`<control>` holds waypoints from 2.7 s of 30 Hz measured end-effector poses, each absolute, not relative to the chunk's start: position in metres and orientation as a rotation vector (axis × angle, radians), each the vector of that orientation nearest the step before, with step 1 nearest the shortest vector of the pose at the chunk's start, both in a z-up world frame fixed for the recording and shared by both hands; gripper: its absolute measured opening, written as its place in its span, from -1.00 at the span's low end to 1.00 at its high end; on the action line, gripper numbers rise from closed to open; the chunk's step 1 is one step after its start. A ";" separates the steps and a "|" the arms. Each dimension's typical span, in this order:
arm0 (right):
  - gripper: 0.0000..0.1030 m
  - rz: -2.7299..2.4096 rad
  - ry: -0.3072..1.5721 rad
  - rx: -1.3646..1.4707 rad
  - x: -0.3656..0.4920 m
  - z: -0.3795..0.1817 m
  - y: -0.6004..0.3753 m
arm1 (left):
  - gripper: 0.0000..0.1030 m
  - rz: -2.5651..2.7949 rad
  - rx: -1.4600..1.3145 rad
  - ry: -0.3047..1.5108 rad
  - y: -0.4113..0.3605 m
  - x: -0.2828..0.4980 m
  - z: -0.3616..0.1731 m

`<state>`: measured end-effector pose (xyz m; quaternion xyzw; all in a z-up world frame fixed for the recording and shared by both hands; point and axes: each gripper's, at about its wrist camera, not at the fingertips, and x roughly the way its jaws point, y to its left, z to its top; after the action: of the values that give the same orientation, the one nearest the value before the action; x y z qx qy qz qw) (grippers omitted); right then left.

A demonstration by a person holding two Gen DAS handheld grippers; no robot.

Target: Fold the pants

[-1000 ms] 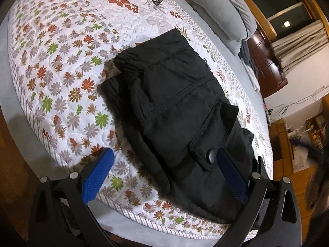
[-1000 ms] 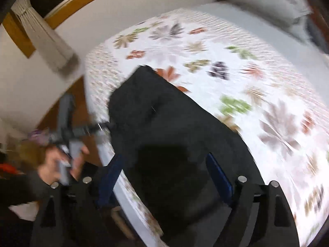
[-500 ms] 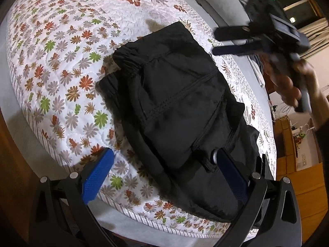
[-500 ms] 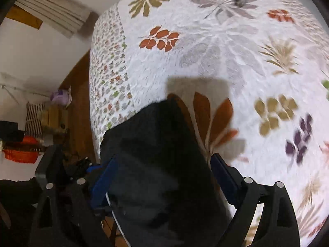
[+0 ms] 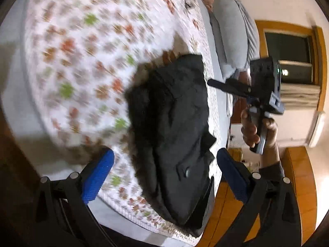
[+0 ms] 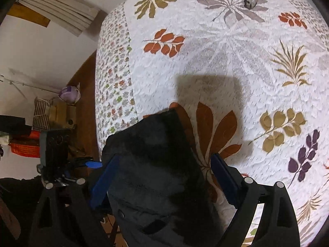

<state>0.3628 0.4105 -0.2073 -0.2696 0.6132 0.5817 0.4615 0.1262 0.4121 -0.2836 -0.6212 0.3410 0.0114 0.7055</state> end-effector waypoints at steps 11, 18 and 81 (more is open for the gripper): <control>0.80 1.503 1.576 -0.633 0.362 -0.231 0.431 | 0.91 0.044 -1.438 0.728 0.408 0.143 -0.284; 0.76 1.560 1.649 -0.693 0.342 -0.261 0.458 | 0.10 0.107 -1.378 0.716 0.409 0.130 -0.283; -0.44 1.306 1.148 -0.518 0.316 0.006 0.195 | -0.70 -0.040 -0.663 0.621 0.231 0.141 -0.061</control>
<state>0.3157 0.1952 0.0059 -0.2251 0.4986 0.5671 0.6158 0.1414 0.2311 -0.0615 -0.3203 0.3001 -0.0192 0.8983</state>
